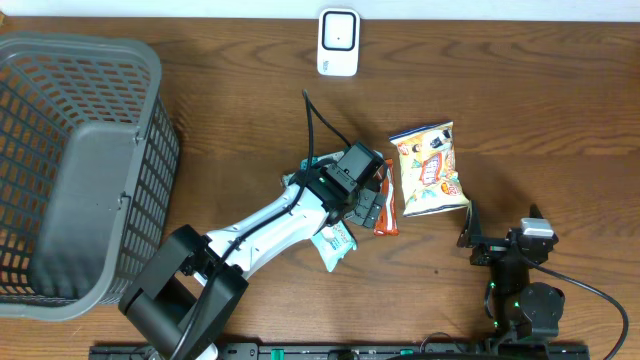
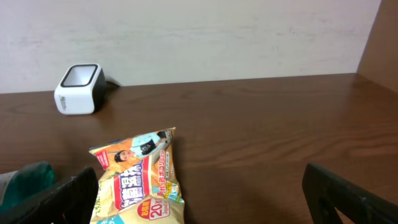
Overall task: Scan the item barcode
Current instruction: 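Carry the orange pack to the scanner and drop it on the table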
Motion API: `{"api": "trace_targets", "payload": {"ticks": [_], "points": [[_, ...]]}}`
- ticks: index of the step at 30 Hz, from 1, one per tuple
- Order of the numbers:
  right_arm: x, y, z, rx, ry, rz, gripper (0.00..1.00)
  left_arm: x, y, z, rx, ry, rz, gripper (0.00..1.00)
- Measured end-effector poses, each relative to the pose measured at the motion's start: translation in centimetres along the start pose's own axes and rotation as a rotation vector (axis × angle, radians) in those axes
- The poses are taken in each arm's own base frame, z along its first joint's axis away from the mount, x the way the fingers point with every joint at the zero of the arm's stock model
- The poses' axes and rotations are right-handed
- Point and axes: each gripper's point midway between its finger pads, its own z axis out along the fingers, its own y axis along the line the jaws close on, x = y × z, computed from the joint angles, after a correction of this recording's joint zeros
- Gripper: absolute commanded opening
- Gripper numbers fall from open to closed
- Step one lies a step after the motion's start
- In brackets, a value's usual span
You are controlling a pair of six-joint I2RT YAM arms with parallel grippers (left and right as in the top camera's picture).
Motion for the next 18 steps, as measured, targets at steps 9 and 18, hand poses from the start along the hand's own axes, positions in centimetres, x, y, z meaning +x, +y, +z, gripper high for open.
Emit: {"api": "trace_targets", "payload": {"ticks": [9,18], "points": [[0.0,0.0,0.0,0.0,0.0,0.0,0.99,-1.5,3.2,-1.5,-0.181,-0.073,0.027,0.98],[0.0,0.0,0.0,0.0,0.001,0.0,0.99,-16.4,6.8,-19.8,-0.303,-0.654,0.119,0.98]]}}
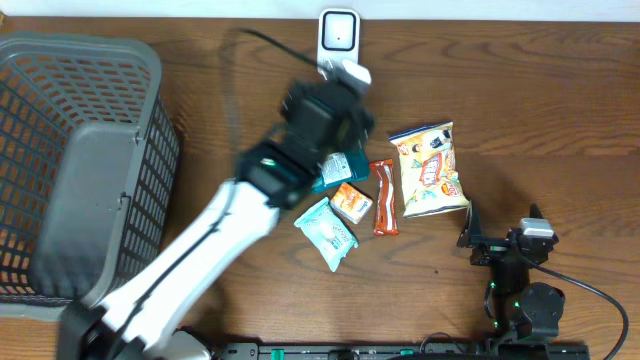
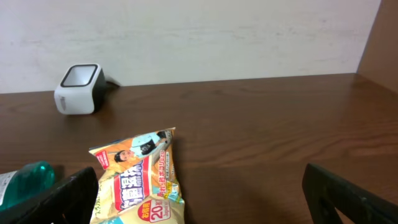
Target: Scan the item barcode
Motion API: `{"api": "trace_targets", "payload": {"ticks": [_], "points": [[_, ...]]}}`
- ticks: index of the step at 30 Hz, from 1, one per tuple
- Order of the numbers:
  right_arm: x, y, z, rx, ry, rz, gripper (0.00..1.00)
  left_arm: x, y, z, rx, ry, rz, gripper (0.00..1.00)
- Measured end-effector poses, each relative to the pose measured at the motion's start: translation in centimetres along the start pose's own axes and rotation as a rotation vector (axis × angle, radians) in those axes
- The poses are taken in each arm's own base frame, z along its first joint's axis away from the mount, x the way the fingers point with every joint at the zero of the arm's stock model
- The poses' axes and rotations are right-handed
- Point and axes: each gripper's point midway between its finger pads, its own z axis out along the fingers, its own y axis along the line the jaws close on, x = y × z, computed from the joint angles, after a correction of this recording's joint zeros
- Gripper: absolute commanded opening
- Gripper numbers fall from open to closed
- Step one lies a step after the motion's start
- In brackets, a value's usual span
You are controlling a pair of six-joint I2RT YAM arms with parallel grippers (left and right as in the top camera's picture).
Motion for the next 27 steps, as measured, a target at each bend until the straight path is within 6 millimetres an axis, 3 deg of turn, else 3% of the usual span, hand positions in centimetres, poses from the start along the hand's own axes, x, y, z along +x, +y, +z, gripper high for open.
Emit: {"api": "trace_targets", "payload": {"ticks": [2,4,8,12,16,27], "points": [[0.0,0.0,0.0,0.0,0.0,0.0,0.99,-4.2,3.2,-2.6,-0.056,-0.105,-0.006,0.98],[0.0,0.0,0.0,0.0,0.0,0.0,0.99,-6.6,6.4,-5.1,-0.118,-0.162,-0.009,0.98],[0.0,0.0,0.0,0.0,-0.001,0.0,0.99,-6.7,10.5,-8.2,-0.202,-0.158,-0.002,0.98],[0.0,0.0,0.0,0.0,0.0,0.0,0.99,-7.2,12.1,-9.8,-0.238,-0.185,0.003,0.98],[0.0,0.0,0.0,0.0,-0.001,0.0,0.99,-8.1,12.6,-12.8,-0.249,-0.237,0.004,0.98],[0.0,0.0,0.0,0.0,-0.001,0.0,0.99,-10.3,14.5,-25.7,-0.288,-0.478,-0.052,0.98]]}}
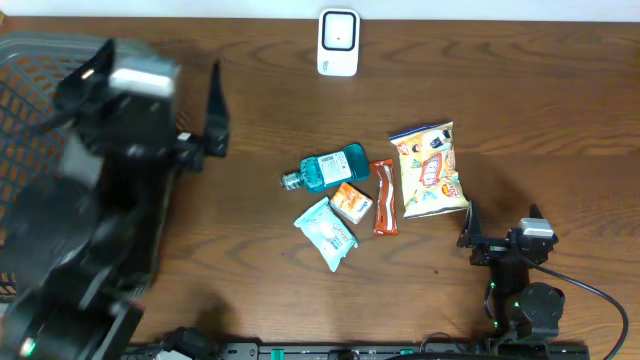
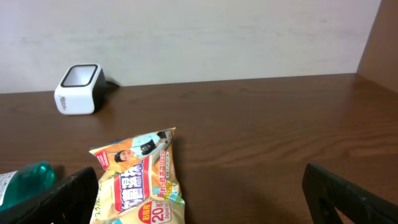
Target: Scan the item barcode
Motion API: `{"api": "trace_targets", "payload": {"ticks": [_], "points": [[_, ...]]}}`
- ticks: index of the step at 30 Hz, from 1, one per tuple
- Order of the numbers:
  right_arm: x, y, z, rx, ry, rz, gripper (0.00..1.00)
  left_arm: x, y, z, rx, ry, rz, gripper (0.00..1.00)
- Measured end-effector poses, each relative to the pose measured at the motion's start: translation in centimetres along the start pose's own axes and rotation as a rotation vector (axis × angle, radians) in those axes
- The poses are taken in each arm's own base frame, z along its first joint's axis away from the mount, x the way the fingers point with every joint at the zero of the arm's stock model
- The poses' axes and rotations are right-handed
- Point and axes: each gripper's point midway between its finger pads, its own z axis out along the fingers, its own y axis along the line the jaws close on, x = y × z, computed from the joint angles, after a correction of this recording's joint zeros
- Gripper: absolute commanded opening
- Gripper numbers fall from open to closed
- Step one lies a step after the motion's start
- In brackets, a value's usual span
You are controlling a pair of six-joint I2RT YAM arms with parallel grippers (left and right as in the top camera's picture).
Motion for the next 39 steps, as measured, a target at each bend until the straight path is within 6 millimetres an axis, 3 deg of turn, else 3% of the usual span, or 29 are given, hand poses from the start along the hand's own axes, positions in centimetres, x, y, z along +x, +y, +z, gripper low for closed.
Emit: {"api": "trace_targets", "payload": {"ticks": [11,25,39], "points": [[0.0,0.0,0.0,0.0,0.0,0.0,0.99,-4.8,4.4,-9.6,-0.04,-0.224,-0.144,0.98],[0.0,0.0,0.0,0.0,0.0,0.0,0.99,-6.6,9.6,-19.9,-0.248,-0.42,-0.211,0.98],[0.0,0.1,0.0,-0.004,-0.001,0.001,0.99,-7.6,8.1,-24.6,-0.239,-0.528,-0.213,0.98]]}}
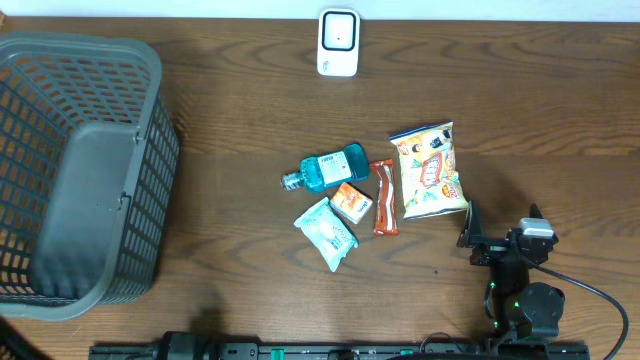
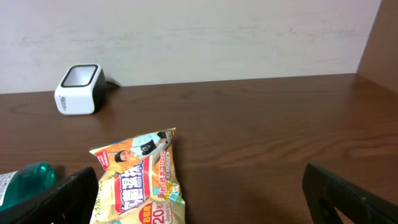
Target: Scan the item barcode
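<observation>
The white barcode scanner [image 1: 338,42] stands at the table's far edge, window up, also in the right wrist view as the scanner [image 2: 79,89]. Mid-table lie a teal mouthwash bottle [image 1: 327,166], a small orange box [image 1: 351,202], a red-brown bar [image 1: 384,197], a pale teal packet [image 1: 326,233] and a yellow chips bag [image 1: 430,170]. My right gripper [image 1: 503,218] rests low at the front right, open and empty, just short of the chips bag [image 2: 138,174]. Its black fingers [image 2: 345,193] stand wide apart. The left arm is out of view.
A large grey mesh basket [image 1: 150,150] fills the left side of the table. The scanner's cable runs off behind it toward the white wall [image 2: 217,37]. Dark wooden tabletop [image 1: 540,110] lies to the right of the items.
The left arm, which loomed blurred over the basket at the left, has gone out of the overhead view. The items, the scanner and the right gripper stand as they were.
The left arm first reached over the cluster of items, covering the bottle. Then it was stretched toward the scanner, blurred. Then it was high over the basket, and now it is out of sight. All the items lie on the table; the right arm has not moved.
</observation>
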Motion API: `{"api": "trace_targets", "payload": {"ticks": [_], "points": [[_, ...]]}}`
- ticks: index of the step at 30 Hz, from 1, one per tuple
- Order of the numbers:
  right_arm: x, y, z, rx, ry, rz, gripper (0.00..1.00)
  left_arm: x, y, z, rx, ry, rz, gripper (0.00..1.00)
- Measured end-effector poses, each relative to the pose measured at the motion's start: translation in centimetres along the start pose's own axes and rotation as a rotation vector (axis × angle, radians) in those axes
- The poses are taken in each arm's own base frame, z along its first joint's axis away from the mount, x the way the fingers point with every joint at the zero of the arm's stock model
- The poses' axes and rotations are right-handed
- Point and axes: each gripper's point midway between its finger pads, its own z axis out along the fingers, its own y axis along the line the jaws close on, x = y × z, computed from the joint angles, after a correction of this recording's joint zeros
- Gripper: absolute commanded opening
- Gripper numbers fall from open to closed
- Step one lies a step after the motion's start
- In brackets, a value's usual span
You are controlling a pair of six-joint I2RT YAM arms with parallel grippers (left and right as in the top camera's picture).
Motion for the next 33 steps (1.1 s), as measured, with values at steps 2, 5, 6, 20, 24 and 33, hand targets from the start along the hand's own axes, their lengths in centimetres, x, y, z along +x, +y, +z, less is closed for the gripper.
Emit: {"api": "trace_targets", "payload": {"ticks": [2,5,6,20,24,33], "points": [[0.1,0.3,0.0,-0.016,0.004,0.026,0.99,-0.4,-0.1,-0.6,0.005,-0.016,0.002,0.98],[0.1,1.3,0.0,-0.072,0.011,0.137,0.99,-0.9,-1.0,-1.5,0.058,-0.034,0.0,0.98],[0.2,1.7,0.0,-0.099,0.018,0.18,0.99,-1.1,-1.5,-1.8,0.086,-0.039,-0.003,0.98],[-1.4,12.0,-4.7,-0.756,0.2,0.584,0.99,-2.8,-6.4,-6.0,0.403,-0.109,0.0,0.98],[-4.1,13.5,-6.7,-0.916,0.122,0.541,0.99,-3.7,-6.3,-7.8,0.413,-0.15,0.004,0.98],[1.1,13.7,-7.1,-0.832,0.462,0.619,0.99,-4.5,-6.2,-9.5,0.425,-0.19,0.007,0.98]]}}
